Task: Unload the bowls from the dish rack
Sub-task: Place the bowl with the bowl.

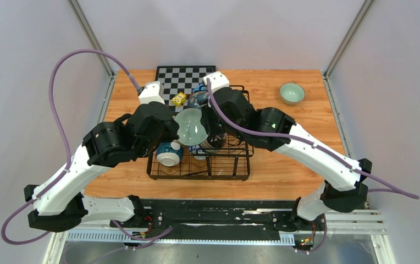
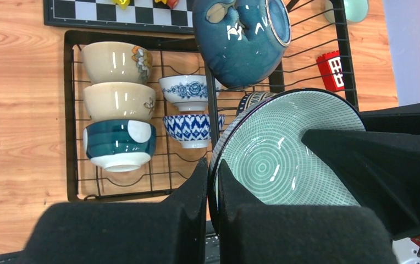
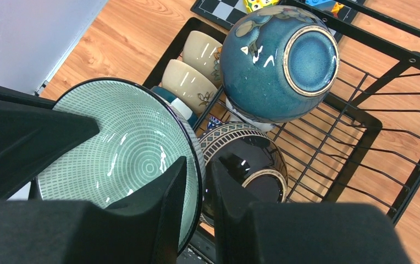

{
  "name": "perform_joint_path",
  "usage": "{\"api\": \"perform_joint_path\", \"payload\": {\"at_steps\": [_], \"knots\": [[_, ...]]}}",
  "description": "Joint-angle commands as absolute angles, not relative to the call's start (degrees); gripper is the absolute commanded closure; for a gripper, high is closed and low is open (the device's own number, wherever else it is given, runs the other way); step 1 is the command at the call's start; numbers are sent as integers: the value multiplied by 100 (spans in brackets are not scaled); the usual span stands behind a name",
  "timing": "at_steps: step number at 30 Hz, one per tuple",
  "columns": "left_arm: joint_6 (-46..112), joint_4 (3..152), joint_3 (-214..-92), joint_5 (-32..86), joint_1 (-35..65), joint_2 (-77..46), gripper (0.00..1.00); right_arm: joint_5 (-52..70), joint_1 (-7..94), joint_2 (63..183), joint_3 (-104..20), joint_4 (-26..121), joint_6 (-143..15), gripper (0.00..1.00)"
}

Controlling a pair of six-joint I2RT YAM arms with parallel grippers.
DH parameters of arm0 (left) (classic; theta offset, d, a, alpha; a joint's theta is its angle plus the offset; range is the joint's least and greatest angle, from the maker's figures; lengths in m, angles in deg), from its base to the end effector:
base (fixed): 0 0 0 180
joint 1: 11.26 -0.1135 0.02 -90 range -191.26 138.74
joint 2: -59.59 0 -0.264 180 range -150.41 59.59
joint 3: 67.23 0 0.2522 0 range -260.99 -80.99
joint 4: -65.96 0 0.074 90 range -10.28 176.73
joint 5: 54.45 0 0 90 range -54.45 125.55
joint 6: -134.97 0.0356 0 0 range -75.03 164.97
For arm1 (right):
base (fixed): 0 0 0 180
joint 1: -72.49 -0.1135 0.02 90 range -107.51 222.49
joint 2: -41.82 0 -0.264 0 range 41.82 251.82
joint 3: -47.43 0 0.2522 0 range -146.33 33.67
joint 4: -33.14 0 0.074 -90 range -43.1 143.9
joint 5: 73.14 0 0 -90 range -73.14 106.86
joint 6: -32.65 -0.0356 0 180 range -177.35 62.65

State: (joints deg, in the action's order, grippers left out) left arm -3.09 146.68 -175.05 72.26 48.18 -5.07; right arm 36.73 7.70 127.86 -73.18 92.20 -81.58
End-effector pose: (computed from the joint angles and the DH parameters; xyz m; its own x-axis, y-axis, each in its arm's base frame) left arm 0.1059 -0.1375 0.4621 -0.5414 -0.2559 -0.8009 0.0698 0.9356 -0.3461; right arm 0.1418 0.2728 0.4754 -0.4561 -0.0628 -0.8877 -0.5833 0.7744 0.2450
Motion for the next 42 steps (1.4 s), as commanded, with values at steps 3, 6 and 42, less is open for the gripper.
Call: {"api": "perform_joint_path", "payload": {"at_steps": [3, 6, 42], "knots": [[-410, 14256, -17459, 7407, 4813, -483, 100, 3637, 858, 12835, -7427, 9418, -8034, 85], [-373, 14165, -17378, 7356, 4812, -462, 100, 3631, 851, 12831, -7409, 9418, -8016, 97], [1516, 12237, -14015, 9352, 4814, 3718, 0, 2265, 7066, 11443, -5288, 7517, -9463, 100]]}}
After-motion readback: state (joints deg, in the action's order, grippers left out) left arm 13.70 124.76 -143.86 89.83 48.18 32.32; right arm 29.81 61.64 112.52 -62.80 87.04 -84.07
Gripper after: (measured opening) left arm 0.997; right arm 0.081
